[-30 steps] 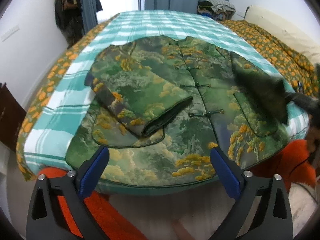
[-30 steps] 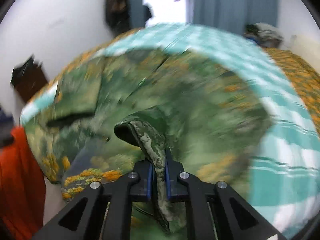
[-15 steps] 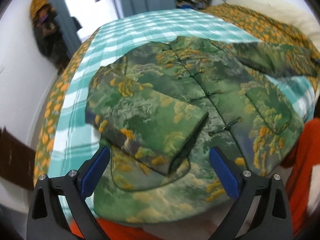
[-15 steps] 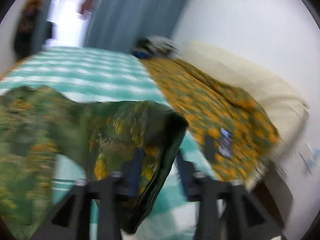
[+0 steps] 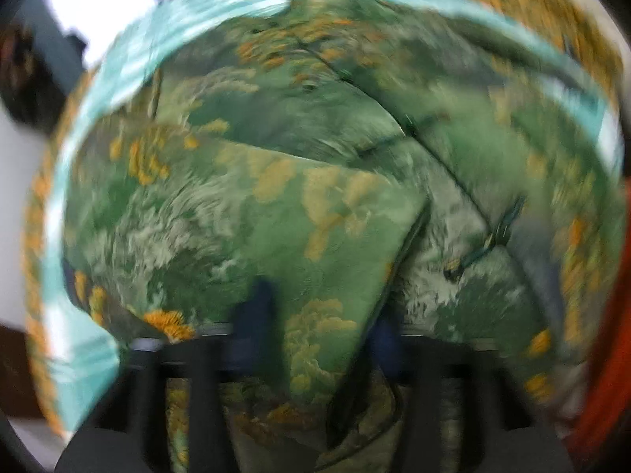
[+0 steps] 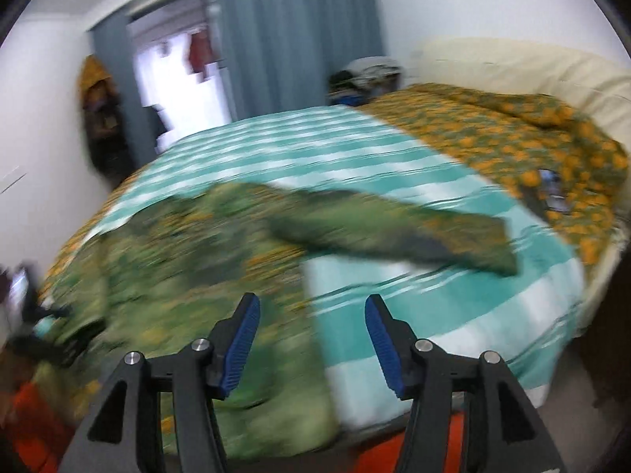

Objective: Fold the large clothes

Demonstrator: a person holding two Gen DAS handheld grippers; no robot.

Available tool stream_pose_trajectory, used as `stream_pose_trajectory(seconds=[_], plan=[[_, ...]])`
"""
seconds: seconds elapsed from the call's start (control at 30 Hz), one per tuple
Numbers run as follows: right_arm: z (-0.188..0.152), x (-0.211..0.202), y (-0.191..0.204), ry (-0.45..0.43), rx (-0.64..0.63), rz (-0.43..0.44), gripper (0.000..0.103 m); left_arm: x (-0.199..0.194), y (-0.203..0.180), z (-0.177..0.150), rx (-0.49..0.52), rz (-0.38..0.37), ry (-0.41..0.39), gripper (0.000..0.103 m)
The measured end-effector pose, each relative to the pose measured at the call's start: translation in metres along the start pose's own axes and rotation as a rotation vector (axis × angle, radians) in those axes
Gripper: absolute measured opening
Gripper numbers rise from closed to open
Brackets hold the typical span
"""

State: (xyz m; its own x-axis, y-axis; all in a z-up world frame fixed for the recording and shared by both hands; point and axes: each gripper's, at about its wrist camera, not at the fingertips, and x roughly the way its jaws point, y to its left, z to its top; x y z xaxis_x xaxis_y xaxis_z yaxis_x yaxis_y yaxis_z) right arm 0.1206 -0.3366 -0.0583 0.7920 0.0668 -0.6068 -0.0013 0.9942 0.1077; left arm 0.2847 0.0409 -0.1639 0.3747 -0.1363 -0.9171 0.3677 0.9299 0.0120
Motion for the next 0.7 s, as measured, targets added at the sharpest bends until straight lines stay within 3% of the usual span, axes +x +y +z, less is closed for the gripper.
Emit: stream_pose_trajectory(seconds=[0.07,0.2,0.33,0.5,0.7], plan=[[-0.008,-0.002,0.017,0.0,-0.054,0.039,0.057,-0.018,0.018,-0.001,-0.079,-0.026,-0.045,0.01],[-0.021,-0.004,0.049,-0.018,-0.196,0.076,0.057,-0.08,0.069,-0.008,-0.227,-0.001,-0.189,0.009],[-0.022,0.002,0.058,-0.004,-0.212,0.104,0.057,-0.132,0.143,-0.023,-0.396,0.078,-0.299,0.009],[-0.028,0.005,0.063,0.023,-0.201,0.116,0.057,-0.151,0.234,-0.062,-0.609,0.244,-0.31,0.014],[-0.033,0.003,0.069,0.033,-0.22,0.114,0.057,-0.152,0.307,-0.125,-0.884,0.431,-0.302,0.04]])
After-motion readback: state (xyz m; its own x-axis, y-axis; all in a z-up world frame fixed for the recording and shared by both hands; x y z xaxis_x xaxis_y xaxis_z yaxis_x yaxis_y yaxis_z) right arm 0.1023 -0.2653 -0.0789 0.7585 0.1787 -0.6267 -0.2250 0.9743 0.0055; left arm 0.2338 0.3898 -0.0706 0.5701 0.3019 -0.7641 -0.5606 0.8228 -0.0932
